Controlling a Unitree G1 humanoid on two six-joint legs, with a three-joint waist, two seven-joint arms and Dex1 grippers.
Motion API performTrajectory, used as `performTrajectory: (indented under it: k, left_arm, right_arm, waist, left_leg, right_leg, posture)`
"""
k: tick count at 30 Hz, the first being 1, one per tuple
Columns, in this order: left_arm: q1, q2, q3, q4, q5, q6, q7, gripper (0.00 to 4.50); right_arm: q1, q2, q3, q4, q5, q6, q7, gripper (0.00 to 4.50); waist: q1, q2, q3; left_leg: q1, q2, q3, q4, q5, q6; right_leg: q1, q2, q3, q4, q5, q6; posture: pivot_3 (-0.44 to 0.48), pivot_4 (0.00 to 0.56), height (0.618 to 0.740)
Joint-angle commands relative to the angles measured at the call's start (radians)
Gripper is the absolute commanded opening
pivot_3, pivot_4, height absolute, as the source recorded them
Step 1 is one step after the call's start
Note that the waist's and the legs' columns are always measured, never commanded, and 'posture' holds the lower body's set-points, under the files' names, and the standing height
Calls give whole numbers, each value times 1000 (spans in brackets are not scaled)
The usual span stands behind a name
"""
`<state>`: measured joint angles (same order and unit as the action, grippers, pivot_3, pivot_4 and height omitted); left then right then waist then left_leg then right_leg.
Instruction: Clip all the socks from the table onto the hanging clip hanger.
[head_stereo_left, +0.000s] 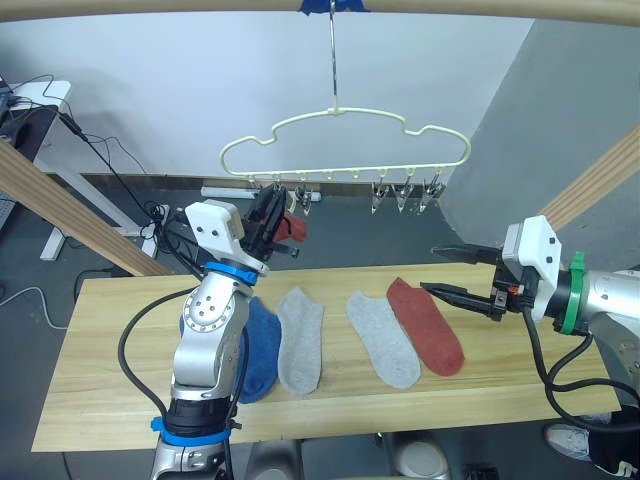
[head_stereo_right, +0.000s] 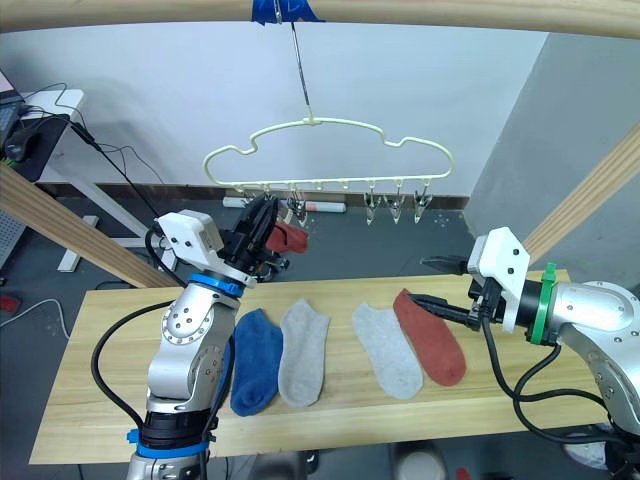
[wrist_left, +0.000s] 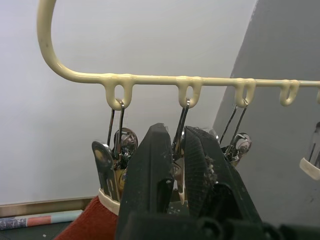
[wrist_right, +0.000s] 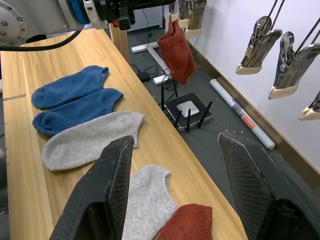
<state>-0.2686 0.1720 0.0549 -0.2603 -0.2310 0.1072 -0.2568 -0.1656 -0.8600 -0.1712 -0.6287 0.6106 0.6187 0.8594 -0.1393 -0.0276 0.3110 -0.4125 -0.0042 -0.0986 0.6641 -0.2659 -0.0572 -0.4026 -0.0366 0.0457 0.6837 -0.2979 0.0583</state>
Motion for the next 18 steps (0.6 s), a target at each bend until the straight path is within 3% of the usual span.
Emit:
performTrajectory:
  k: [1,4,10,18]
  left_arm:
    - [7,17,17,-35,-16,-6,-17,254]
    - [10,31,23,-43,-26,2,-29,254]
    - [19,101,36,-95,-86,58,-100,254]
    - [20,128,34,-143,-130,132,-128,254]
  right_arm:
    - [43,-24,25,-30,-51,18,-37,2825]
    - [72,-26,51,-29,-88,47,-81,2996]
    - [133,181,283,42,-346,68,-400,4500]
    - [93,417,433,362,-570,-86,-588,4500]
  waist:
    - [0,0,0]
    - [1,0,0]
    - [-1,0,0]
    - [0,1,1]
  left_leg:
    - [0,0,0,0,0,0]
    - [-1,0,0,0,0,0]
    - [0,1,-1,0,0,0]
    - [1,0,-1,0,1,0]
  right_leg:
    - [0,0,0,0,0,0]
    - [0,0,0,0,0,0]
    - [-1,0,-1,1,0,0]
    - [-2,0,1,5,0,0]
  posture:
    - [-288,315,740]
    - [-270,319,740]
    - [-256,329,740]
    - [-224,339,740]
